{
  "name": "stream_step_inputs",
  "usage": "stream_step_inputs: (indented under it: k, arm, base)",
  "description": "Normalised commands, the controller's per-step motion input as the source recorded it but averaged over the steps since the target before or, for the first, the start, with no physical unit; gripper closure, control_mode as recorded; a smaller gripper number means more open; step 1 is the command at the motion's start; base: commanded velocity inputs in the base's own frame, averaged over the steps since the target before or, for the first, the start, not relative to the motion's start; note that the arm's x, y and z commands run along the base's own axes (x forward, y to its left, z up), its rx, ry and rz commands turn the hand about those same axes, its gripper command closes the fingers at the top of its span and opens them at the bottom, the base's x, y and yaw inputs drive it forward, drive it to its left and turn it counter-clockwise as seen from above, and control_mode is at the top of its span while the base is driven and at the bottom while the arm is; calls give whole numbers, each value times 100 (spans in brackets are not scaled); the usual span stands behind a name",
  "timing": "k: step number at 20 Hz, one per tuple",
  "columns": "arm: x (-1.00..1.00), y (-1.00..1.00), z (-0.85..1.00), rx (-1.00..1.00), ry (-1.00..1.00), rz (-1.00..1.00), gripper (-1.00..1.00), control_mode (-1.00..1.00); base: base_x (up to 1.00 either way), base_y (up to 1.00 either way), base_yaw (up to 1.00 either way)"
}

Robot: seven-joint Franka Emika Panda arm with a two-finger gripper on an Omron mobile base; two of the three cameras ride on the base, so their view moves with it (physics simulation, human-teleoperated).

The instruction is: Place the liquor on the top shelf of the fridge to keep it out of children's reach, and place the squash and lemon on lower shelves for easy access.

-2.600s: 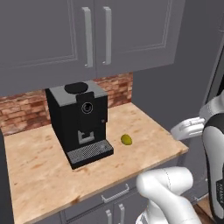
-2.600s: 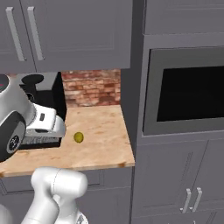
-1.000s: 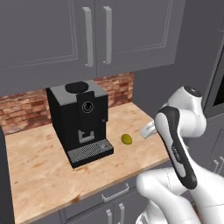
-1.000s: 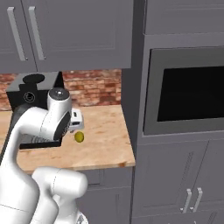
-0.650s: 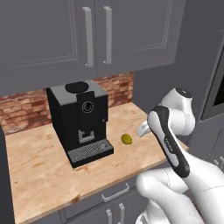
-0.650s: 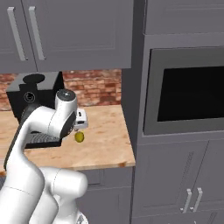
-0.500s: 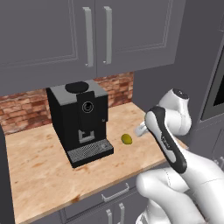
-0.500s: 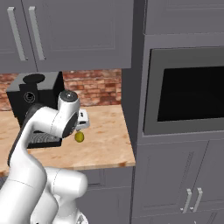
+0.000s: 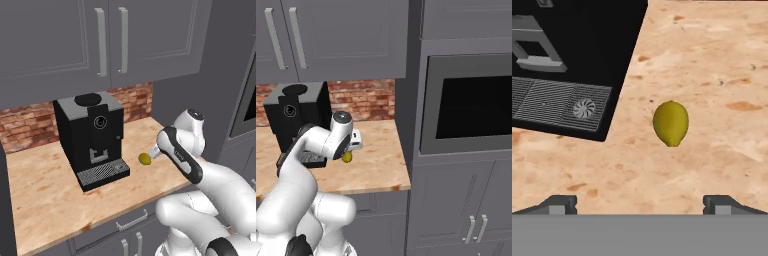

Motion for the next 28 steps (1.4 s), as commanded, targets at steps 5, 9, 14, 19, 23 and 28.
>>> stream_step_inputs:
  k: [5, 9, 14, 19, 23, 28]
  arm:
    - [36, 10, -36, 0, 1, 0, -100, -100]
    - [34, 10, -31, 0, 1, 0, -100, -100]
    - [35, 0, -24, 0, 1, 0, -100, -100]
    - [33, 0, -20, 0, 2, 0, -100, -100]
    - [20, 2, -13, 0, 7, 0, -100, -100]
    - [8, 6, -12, 0, 7, 0, -100, -100]
  base:
    - [0, 0, 0]
    - [0, 0, 0]
    - [0, 0, 0]
    - [0, 0, 0]
    - [0, 0, 0]
    - [0, 0, 0]
